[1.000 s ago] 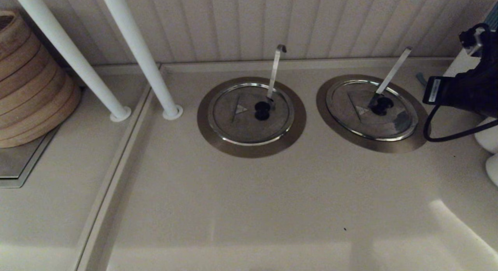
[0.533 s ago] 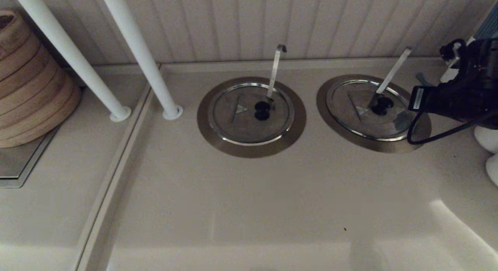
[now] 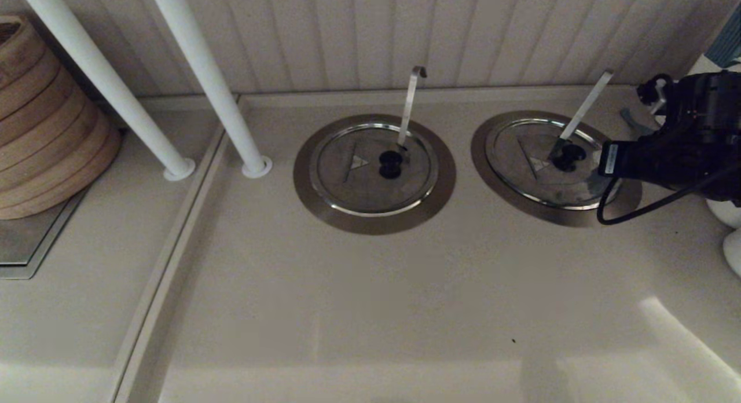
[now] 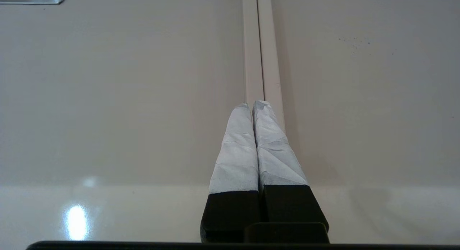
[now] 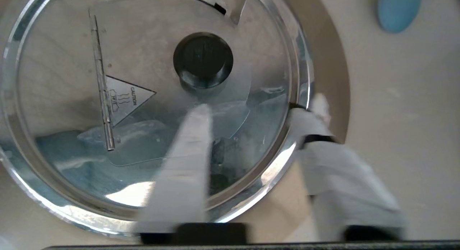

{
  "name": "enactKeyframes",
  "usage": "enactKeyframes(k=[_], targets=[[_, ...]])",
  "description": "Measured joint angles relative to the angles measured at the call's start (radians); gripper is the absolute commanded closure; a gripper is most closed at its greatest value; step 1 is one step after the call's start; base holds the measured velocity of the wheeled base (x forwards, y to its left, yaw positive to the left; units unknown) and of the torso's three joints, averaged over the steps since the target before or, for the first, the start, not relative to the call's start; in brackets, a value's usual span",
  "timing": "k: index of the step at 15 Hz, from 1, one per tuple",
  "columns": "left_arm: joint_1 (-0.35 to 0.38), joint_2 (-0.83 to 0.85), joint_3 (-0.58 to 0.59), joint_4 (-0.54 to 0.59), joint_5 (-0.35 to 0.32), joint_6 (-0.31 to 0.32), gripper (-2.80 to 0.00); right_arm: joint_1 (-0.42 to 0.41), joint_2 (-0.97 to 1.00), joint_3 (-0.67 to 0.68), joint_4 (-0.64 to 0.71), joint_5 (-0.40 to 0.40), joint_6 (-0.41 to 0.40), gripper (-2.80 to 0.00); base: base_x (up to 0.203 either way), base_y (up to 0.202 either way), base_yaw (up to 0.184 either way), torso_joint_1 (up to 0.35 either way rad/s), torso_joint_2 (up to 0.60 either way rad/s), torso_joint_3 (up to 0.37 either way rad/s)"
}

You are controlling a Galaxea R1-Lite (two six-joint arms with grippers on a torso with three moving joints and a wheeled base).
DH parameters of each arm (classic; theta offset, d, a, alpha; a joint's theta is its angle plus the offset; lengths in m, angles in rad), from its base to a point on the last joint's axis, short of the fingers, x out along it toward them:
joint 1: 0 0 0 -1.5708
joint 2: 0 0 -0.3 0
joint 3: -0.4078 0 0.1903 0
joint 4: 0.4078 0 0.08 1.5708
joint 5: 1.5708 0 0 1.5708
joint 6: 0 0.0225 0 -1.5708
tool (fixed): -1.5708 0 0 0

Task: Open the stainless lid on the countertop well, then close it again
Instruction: Open the lid

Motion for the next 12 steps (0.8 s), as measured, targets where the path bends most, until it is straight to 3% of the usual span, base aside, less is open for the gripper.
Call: enactKeyframes(k=[4,8,12], targets=[[0.000,0.000,0.000,0.000,0.001,0.000,0.00,0.000,0.017,0.006,-0.027,0.002,0.007,-2.80,0.000,0.000,0.000,0.000,0.00,0.000],[0.000,0.000,0.000,0.000,0.001,0.000,0.00,0.003,0.033,0.061,-0.216,0.009,0.000,-2.80,0.000,0.000,0.000,0.000,0.00,0.000],[0.000,0.000,0.000,0.000,0.001,0.000,0.00,0.008,0.042,0.085,-0.230,0.059,0.016,-2.80,0.000,0.000,0.000,0.000,0.00,0.000]])
